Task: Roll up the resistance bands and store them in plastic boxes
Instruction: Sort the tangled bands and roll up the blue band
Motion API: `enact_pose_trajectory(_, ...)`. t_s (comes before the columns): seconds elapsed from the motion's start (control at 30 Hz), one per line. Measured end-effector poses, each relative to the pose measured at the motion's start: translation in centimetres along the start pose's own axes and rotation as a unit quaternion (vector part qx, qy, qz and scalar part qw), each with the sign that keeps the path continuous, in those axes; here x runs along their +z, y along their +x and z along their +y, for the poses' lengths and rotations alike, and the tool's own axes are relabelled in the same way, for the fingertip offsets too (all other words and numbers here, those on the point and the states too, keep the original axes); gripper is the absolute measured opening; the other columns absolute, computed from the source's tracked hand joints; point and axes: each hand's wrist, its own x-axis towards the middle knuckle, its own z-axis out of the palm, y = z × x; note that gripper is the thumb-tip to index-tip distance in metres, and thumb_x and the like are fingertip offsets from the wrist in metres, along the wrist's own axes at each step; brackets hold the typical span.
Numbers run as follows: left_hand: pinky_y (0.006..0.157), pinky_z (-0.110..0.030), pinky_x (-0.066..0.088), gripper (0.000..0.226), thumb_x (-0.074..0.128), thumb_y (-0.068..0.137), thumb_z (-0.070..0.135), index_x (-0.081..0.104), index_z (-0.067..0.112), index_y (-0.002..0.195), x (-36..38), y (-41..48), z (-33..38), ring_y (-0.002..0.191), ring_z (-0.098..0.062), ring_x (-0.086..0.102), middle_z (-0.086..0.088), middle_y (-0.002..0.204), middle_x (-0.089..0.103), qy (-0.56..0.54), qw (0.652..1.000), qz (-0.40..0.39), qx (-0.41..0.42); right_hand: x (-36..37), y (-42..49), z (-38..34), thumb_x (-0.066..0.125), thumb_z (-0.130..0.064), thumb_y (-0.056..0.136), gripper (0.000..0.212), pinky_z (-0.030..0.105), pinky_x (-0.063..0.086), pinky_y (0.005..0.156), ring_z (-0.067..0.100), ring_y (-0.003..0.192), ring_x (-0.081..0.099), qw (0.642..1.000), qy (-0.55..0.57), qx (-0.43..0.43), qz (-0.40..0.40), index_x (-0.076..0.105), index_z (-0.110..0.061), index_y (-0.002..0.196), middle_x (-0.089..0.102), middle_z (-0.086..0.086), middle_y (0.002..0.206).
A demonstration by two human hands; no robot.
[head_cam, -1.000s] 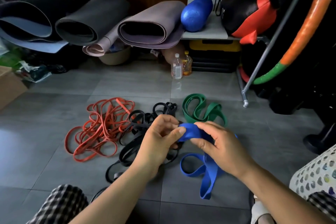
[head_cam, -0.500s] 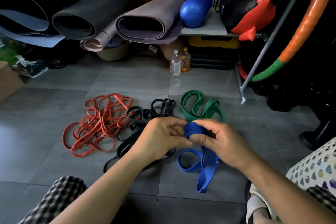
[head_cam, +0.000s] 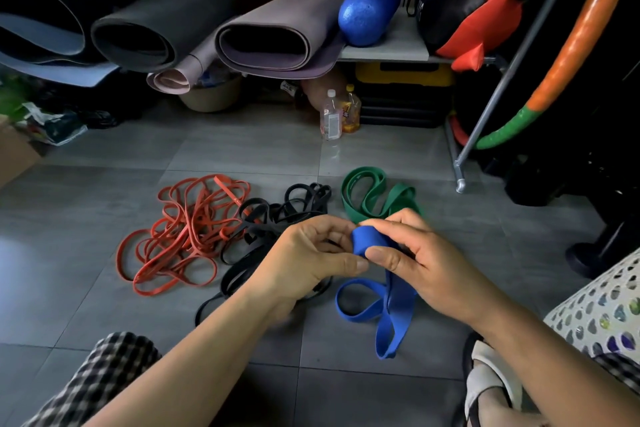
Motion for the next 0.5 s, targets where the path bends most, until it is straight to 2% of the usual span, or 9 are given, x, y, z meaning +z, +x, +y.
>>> enact_pose_trajectory(0.07, 0.065, -0.021, 0.052, 0.03, 0.07, 0.068, -0.014, 0.064, 0.01, 0.084, 0.1, 0.0, 0.1, 0.063, -0.018, 0.059, -0.004, 0.072, 0.062, -0.001, 1.0, 0.014, 0.01, -0.4, 0.0, 0.1, 0.056, -0.056, 0.075, 0.035, 0.008, 0.037, 0.081, -0.003, 0.088, 0.051, 1.0, 0.016, 0.009, 0.002, 0.052, -0.043, 0.107, 0.05, -0.013, 0.094)
enact_pose_trajectory(0.13, 0.068, -0.025, 0.05, 0.031, 0.072, 0.067, -0.013, 0.064, 0.013, 0.082, 0.1, 0.1, 0.0, 0.065, -0.019, 0.058, -0.002, 0.071, 0.062, -0.014, 0.999, 0.028, 0.02, -0.7, 0.0, 0.1, 0.069, -0.047, 0.071, 0.034, 0.011, 0.042, 0.08, -0.003, 0.087, 0.058, 0.995, 0.093, 0.021, 0.029, 0.058, -0.034, 0.101, 0.06, -0.01, 0.097)
enact_pose_trajectory(0.2, 0.07, -0.028, 0.05, 0.032, 0.074, 0.064, -0.009, 0.065, 0.016, 0.08, 0.1, 0.2, -0.2, 0.067, -0.019, 0.058, -0.003, 0.073, 0.063, -0.043, 0.998, 0.035, 0.026, -0.4, -0.2, 0.2, 0.07, -0.034, 0.063, 0.035, 0.013, 0.046, 0.077, 0.0, 0.084, 0.063, 0.983, 0.17, 0.034, 0.057, 0.062, -0.026, 0.096, 0.067, -0.006, 0.092)
enact_pose_trajectory(0.27, 0.069, -0.029, 0.049, 0.03, 0.076, 0.06, -0.002, 0.065, 0.018, 0.081, 0.2, 0.1, -0.4, 0.07, -0.02, 0.06, -0.005, 0.077, 0.064, -0.09, 0.995, 0.027, 0.024, 0.4, -0.3, 0.2, 0.072, -0.029, 0.058, 0.036, 0.013, 0.048, 0.075, 0.002, 0.084, 0.065, 0.975, 0.202, 0.042, 0.084, 0.065, -0.025, 0.093, 0.069, -0.009, 0.088)
enact_pose_trajectory(0.33, 0.069, -0.034, 0.046, 0.031, 0.077, 0.056, 0.007, 0.066, 0.02, 0.081, 0.3, 0.1, -0.7, 0.076, -0.027, 0.059, -0.008, 0.083, 0.065, -0.126, 0.992, 0.007, 0.013, 1.2, -0.3, 0.1, 0.073, -0.028, 0.056, 0.037, 0.015, 0.05, 0.075, 0.005, 0.084, 0.067, 0.969, 0.221, 0.047, 0.103, 0.066, -0.023, 0.092, 0.07, -0.008, 0.087)
enact_pose_trajectory(0.4, 0.074, -0.032, 0.051, 0.031, 0.074, 0.06, 0.002, 0.064, 0.016, 0.085, 0.4, 0.1, -0.9, 0.079, -0.028, 0.063, -0.011, 0.086, 0.064, -0.167, 0.986, -0.007, -0.001, 1.5, -0.1, 0.1, 0.073, -0.026, 0.056, 0.037, 0.015, 0.05, 0.075, 0.006, 0.083, 0.067, 0.967, 0.224, 0.048, 0.111, 0.066, -0.022, 0.092, 0.069, -0.004, 0.089)
enact_pose_trajectory(0.5, 0.069, -0.026, 0.055, 0.031, 0.071, 0.066, -0.008, 0.061, 0.009, 0.09, 0.4, 0.1, -0.8, 0.074, -0.021, 0.068, -0.012, 0.085, 0.064, -0.206, 0.978, -0.012, -0.007, 1.6, -0.1, 0.1, 0.073, -0.028, 0.057, 0.037, 0.018, 0.052, 0.077, 0.008, 0.086, 0.067, 0.966, 0.227, 0.05, 0.113, 0.066, -0.022, 0.093, 0.069, 0.001, 0.094)
